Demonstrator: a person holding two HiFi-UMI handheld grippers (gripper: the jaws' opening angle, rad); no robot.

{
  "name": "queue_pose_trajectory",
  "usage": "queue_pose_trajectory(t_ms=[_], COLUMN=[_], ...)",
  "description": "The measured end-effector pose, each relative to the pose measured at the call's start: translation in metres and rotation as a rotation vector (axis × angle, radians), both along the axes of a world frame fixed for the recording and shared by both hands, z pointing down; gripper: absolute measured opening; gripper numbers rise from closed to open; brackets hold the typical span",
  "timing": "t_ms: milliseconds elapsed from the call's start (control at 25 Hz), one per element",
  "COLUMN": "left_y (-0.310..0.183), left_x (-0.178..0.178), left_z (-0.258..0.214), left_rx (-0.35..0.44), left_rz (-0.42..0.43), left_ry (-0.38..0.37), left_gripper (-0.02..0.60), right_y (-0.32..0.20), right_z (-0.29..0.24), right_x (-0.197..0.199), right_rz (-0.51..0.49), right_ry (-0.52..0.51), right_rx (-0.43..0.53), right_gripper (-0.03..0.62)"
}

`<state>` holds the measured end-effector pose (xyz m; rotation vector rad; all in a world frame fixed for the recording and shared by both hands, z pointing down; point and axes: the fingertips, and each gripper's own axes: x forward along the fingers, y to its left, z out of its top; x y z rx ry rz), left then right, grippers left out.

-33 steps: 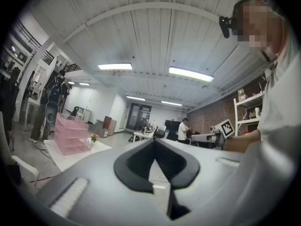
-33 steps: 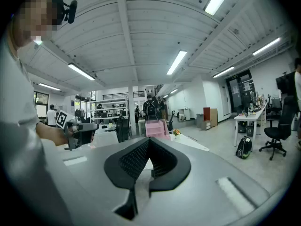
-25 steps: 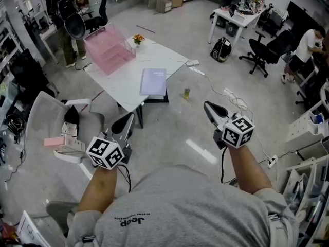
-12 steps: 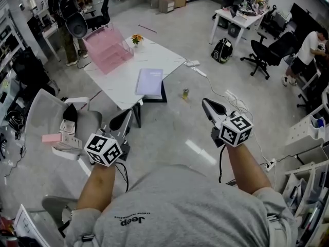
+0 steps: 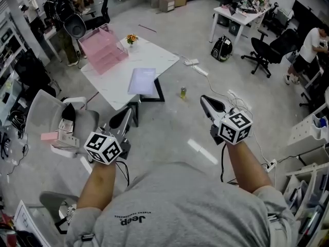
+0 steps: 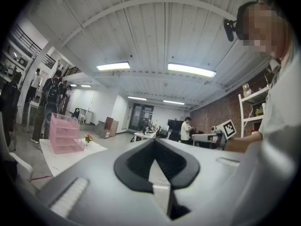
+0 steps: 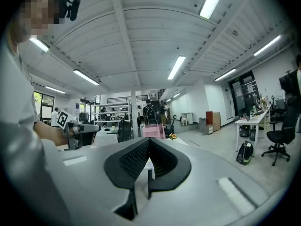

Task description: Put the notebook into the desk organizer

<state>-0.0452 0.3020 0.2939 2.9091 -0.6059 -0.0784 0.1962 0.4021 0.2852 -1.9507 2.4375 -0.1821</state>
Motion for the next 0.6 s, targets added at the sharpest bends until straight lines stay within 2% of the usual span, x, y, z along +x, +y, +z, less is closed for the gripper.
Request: queue_pose_trajectory(t_ms=[280, 320, 520, 600], left_y=[0.007, 0.008, 0.008, 0.008], left_x=[0.023, 0.026, 0.035, 0.037], left_z=[-0.002, -0.001, -0.003, -0.001], left_rx=[0.005, 0.005, 0.003, 0.001], left_rz=[0.007, 0.008, 0.007, 0.011], left_ry=[-0.01, -0.012, -0.011, -0.013], left_gripper=[0.055, 0.055, 0.055, 0.055], right_y=[0.006, 0.007, 0.006, 0.004], right_z=[-0.001, 0.0, -0.003, -0.005], right_x=[0.013, 0.012, 0.013, 0.015], right_rz=[-0.03, -0.05, -0.101, -0.098], right_ry=[-0.021, -0.032, -0.031, -0.027], right_rx=[0.02, 0.02, 0.044, 0.055], right_gripper=[0.003, 0.033, 0.311, 0.373])
